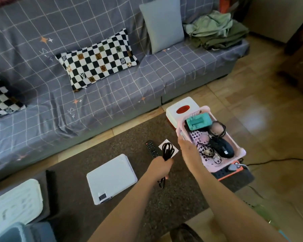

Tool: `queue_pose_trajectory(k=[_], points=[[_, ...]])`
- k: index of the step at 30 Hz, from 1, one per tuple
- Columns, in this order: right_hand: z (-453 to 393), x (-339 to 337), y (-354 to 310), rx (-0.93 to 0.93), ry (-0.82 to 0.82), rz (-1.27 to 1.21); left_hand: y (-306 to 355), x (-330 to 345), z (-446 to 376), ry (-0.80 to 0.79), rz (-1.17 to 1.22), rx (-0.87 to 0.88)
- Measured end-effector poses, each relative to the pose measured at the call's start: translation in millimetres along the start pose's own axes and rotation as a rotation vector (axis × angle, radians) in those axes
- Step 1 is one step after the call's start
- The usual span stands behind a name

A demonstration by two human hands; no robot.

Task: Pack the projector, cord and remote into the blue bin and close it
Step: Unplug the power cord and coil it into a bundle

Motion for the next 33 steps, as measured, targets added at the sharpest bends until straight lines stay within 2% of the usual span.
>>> queue_pose_trajectory(k=[4, 8, 14, 19, 23, 29, 33], points=[[-22, -40, 49, 0.153, 0.163, 0.369, 1, 13, -15, -0.023, 0.031, -0.05], [-34, -48, 86, 0.248, 0.147, 0.507, -1, 27, -25, -0.069, 0.07, -0.086], [-46, -40, 104, 0.209, 0.074, 0.508, 0, 39, -33, -0.094, 0.104, -0.089], [-56, -38, 110, 0.224, 0.071, 0.532, -1, 41, -35, -0.097, 0.122, -0.1], [-66, -33, 119, 0.273, 0.002, 0.571, -5, 42, -35, -0.09, 0.13, -0.12], [-70, -29, 119, 0.247, -0.031, 0.543, -5, 46, -31, -0.094, 0.159, -0.134], [-65, -39, 117, 0.25, 0.024, 0.56, -3, 45, -27, -0.086, 0.179, -0.138]])
Point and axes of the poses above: each hand's wrist, its own z-axis away from the middle knuckle, its own x-axis out of the palm, y = z × x, the point moved 9 cm from there along -z, towards the middle knuckle, and after that the axes turned 6 degrees about z, right-handed, at the moved point
